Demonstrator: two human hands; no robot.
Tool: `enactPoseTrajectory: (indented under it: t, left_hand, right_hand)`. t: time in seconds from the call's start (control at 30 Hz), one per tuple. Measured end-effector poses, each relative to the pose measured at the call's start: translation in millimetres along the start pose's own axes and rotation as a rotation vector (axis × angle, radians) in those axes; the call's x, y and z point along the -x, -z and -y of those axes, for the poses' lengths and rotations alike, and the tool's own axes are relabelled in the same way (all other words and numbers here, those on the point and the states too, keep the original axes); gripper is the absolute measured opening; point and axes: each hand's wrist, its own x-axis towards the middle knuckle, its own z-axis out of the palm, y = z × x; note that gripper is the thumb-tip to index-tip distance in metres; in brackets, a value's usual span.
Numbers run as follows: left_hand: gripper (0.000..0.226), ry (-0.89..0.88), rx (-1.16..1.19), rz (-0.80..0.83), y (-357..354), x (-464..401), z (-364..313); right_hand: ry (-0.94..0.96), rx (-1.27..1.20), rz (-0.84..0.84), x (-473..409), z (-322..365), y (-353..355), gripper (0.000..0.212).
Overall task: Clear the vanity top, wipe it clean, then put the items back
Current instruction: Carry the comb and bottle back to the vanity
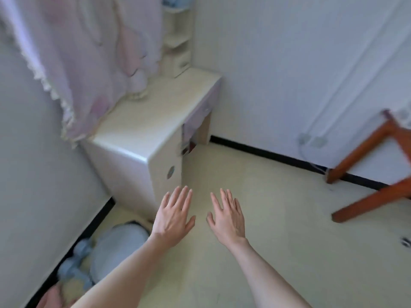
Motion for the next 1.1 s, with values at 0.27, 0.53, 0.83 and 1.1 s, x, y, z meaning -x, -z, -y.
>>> enactPoseTrajectory:
  t: [0.27,0.53,0.83,1.1]
  left_hand:
    - [0.068,-0.411,-0.018,-0.145,90.9,-113.0,-177.9]
    - [0.068,-0.691,0.054,-0.267,136.3,-179.9,-405.0]
    - [0.064,-0.843,0.104,-0.285,140.5,-234.8,-569.0]
    - [0.066,-0.966,0.084,-0.249,100.6,-349.9,-665.1]
  right_hand:
    - [-0.323,0.154,-0.248,38.5,-157.3,141.9,0.055]
    - [-0.59,0.36,-0.402,121.6,-328.5,229.0,0.06]
    - [-0.809,0.474,-0.468,168.5,-485.3,276.1,0.06]
    - [-1.002,0.485,-0.416,138.4,-618.4,263.1,0.059]
